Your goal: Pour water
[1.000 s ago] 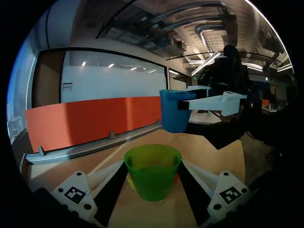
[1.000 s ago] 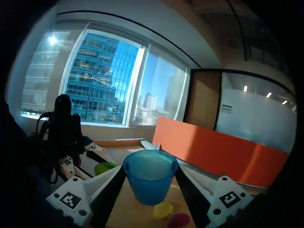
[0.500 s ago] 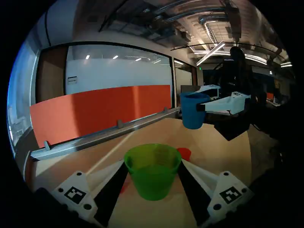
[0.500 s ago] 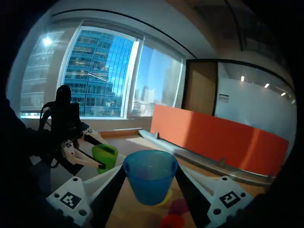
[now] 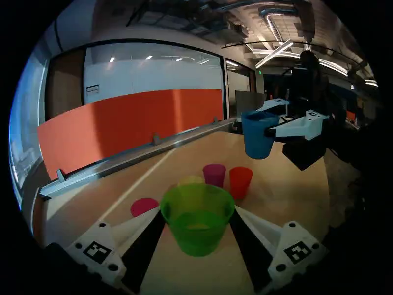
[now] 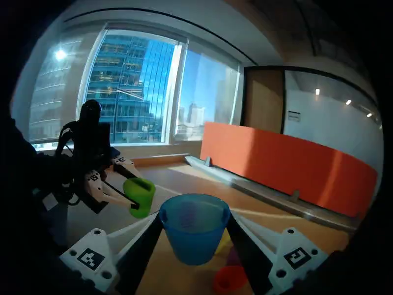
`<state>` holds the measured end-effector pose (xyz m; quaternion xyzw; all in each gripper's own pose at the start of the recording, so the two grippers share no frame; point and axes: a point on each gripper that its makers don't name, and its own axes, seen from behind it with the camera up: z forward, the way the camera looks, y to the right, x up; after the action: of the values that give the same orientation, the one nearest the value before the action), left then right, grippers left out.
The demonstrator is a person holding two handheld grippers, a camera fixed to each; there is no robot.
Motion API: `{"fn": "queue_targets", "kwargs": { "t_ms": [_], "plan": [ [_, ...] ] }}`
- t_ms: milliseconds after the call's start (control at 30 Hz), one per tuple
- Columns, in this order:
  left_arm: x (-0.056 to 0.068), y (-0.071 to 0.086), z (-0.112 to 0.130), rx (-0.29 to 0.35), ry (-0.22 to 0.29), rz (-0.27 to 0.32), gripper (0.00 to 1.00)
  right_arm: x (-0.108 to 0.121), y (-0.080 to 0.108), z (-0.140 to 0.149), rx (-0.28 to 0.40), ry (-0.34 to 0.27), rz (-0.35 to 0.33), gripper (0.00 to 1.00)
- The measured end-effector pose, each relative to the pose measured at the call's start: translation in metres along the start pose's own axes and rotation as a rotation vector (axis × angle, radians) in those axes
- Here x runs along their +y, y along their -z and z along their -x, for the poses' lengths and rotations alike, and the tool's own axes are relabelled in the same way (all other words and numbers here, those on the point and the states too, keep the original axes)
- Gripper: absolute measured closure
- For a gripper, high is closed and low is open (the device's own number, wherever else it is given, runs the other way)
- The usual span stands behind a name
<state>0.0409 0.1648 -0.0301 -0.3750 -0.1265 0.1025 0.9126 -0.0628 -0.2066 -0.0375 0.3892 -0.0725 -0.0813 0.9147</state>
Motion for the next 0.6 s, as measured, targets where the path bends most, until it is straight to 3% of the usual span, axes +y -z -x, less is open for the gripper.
{"fn": "queue_targets", "kwargs": {
  "t_ms": [600],
  "plan": [
    [-0.001, -0.015, 0.073, -0.237, -0.038, 0.057, 0.14, -0.003, -0.018, 0.073, -0.178, -0.010, -0.091, 0.09]
  ]
}}
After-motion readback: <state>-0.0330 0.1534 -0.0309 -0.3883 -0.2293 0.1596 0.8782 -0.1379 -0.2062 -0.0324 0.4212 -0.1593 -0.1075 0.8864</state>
